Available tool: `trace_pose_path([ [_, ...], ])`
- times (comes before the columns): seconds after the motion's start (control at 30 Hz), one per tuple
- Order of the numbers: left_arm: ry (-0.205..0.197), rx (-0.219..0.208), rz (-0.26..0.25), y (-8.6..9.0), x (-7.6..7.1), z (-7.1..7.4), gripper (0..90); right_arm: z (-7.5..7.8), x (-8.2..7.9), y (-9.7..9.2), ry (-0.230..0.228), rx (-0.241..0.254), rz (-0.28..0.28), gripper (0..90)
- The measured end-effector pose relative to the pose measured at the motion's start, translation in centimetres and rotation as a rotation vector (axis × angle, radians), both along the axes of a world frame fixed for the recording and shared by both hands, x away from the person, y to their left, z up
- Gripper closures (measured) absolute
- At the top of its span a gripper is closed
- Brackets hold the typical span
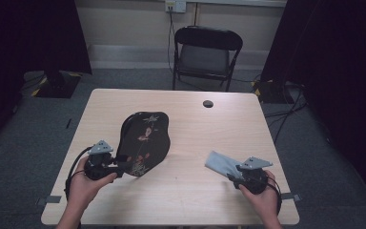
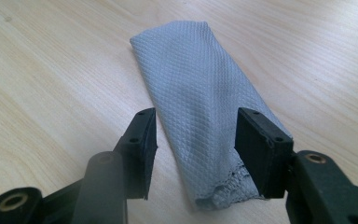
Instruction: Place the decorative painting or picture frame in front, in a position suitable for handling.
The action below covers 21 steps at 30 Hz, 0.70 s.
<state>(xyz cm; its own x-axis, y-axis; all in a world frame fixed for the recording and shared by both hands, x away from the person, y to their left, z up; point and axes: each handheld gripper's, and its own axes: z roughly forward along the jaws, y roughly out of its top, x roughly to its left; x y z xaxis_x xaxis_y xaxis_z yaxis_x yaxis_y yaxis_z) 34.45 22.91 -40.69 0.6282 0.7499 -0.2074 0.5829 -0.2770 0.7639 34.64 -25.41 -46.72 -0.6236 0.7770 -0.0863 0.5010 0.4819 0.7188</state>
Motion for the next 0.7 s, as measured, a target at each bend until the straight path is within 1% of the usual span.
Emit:
trace_pose_path([
  [0.03, -0.001, -0.001, 0.007, 0.1, 0.1, 0.5, 52.6, 0.0, 0.0, 0.0, -0.001, 0.0, 0.0, 48.8],
  [0.1, -0.018, 0.002, 0.015, 0.0, 0.4, 1.5, 51.7, 0.0, 0.0, 0.0, -0.002, -0.002, 0.001, 48.9],
  [0.17, -0.033, -0.012, 0.015, 0.0, 0.8, 2.6, 50.6, 0.0, 0.0, 0.0, 0.0, 0.001, 0.002, 48.8],
  [0.23, -0.048, -0.009, 0.019, -0.2, 1.3, 3.5, 50.5, 0.0, 0.0, 0.0, 0.0, 0.001, 0.001, 48.8],
  [0.27, -0.047, -0.013, 0.017, -0.3, 1.5, 3.9, 50.4, 0.0, 0.0, 0.0, 0.001, 0.001, 0.001, 48.8],
  [0.3, -0.046, -0.013, 0.017, -0.5, 1.8, 4.3, 50.4, 0.0, 0.1, 0.0, 0.001, 0.0, 0.002, 48.8],
  [0.37, -0.057, -0.001, 0.019, -0.9, 2.3, 4.9, 50.9, 0.0, 0.1, 0.0, 0.003, 0.0, 0.003, 48.8],
  [0.43, -0.053, -0.003, 0.008, -1.3, 2.6, 5.6, 53.9, 0.0, 0.1, 0.0, 0.002, 0.002, -0.001, 48.8],
  [0.5, -0.056, 0.023, -0.007, -2.0, 3.2, 6.4, 53.9, 0.0, 0.1, -0.1, 0.003, 0.003, 0.0, 48.8],
  [0.53, -0.058, 0.024, -0.002, -2.1, 3.3, 6.6, 55.3, -0.1, 0.1, -0.1, 0.002, 0.003, -0.002, 48.8],
  [0.6, -0.059, 0.044, 0.003, -2.4, 3.7, 7.0, 57.3, -0.1, 0.2, -0.1, 0.002, 0.002, -0.001, 48.8],
  [0.63, -0.059, 0.042, 0.005, -2.4, 3.9, 7.3, 58.8, -0.1, 0.2, -0.2, 0.002, 0.001, 0.0, 48.8],
  [0.7, -0.037, 0.046, 0.022, -2.5, 4.1, 7.5, 64.6, -0.1, 0.1, -0.1, 0.0, 0.001, 0.0, 48.8],
])
